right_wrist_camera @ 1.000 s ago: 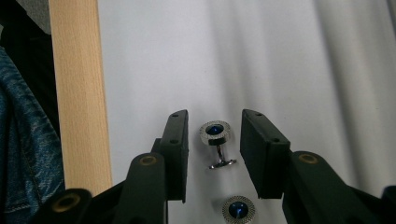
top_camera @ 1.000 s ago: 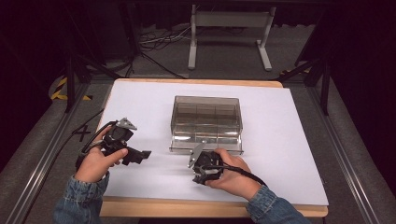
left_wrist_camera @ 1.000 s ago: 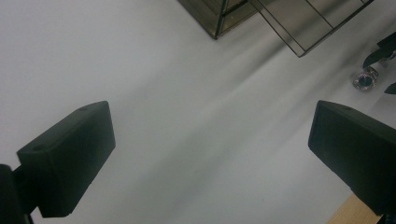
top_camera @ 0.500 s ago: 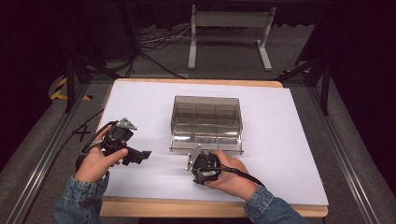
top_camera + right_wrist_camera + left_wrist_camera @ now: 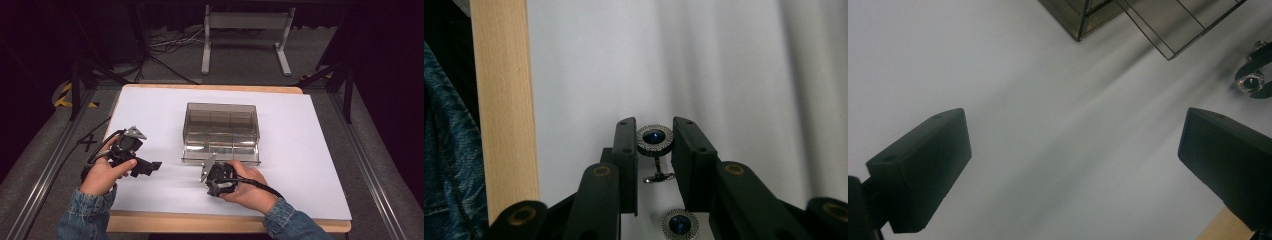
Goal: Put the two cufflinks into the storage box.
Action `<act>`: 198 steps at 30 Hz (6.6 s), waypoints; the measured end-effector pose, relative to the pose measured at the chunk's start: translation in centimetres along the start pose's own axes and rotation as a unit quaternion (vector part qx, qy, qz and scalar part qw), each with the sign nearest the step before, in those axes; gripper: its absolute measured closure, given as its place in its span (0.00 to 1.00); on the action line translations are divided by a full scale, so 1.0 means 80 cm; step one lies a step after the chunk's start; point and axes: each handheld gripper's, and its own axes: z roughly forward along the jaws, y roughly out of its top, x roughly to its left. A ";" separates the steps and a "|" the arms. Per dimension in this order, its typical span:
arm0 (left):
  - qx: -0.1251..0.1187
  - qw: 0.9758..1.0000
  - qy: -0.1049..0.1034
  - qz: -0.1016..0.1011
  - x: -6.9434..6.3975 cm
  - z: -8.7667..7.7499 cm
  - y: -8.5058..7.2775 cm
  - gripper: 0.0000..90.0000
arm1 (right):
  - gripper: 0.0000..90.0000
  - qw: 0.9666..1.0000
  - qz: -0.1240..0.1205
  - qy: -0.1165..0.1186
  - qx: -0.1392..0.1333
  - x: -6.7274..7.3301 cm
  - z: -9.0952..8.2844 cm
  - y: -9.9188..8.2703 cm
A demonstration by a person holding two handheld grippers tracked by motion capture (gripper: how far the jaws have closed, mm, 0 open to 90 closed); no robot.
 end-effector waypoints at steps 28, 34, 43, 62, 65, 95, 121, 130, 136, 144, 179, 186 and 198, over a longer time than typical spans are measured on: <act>0.000 1.000 0.000 -0.001 0.000 -0.001 0.000 0.02 | 0.82 0.999 0.029 0.023 -0.039 -0.010 -0.069 0.013; 0.000 1.000 0.000 0.001 0.000 -0.001 0.000 0.02 | 0.82 0.998 0.029 0.018 -0.051 -0.013 -0.079 0.014; 0.001 1.000 -0.001 0.000 0.000 -0.001 0.000 0.02 | 0.82 0.997 0.041 0.013 -0.065 -0.019 -0.095 0.016; 0.003 1.000 0.000 0.001 0.000 0.000 0.000 0.02 | 0.82 0.994 0.066 -0.001 -0.087 -0.040 -0.117 0.018; 0.003 1.000 0.000 0.001 0.000 0.000 0.000 0.02 | 0.82 0.994 0.068 -0.004 -0.090 -0.044 -0.120 0.019; 0.004 1.000 -0.004 -0.001 0.001 0.001 -0.001 0.02 | 0.82 0.990 0.128 -0.034 -0.056 -0.086 -0.120 0.037; 0.004 1.000 -0.003 0.000 0.002 0.001 -0.001 0.02 | 0.82 0.987 0.159 -0.021 -0.003 -0.105 -0.088 0.036; 0.004 1.000 -0.004 0.000 0.002 0.001 -0.001 0.02 | 0.82 0.987 0.158 -0.012 0.008 -0.108 -0.080 0.033; 0.004 1.000 -0.003 0.000 0.002 0.001 -0.001 0.02 | 0.81 0.987 0.161 -0.008 0.009 -0.107 -0.077 0.033; 0.004 1.000 -0.003 0.000 0.002 0.000 -0.001 0.02 | 0.81 0.987 0.158 -0.005 0.008 -0.107 -0.076 0.033; 0.004 1.000 -0.002 0.000 0.001 0.001 -0.001 0.02 | 0.71 0.991 0.091 0.006 -0.098 -0.065 -0.135 0.002; 0.005 1.000 -0.003 0.000 0.001 0.001 -0.001 0.02 | 0.69 0.991 0.079 0.013 -0.109 -0.058 -0.143 -0.008; 0.005 1.000 -0.001 0.001 0.001 0.000 0.000 0.02 | 0.69 0.990 0.056 0.019 -0.130 -0.048 -0.146 -0.025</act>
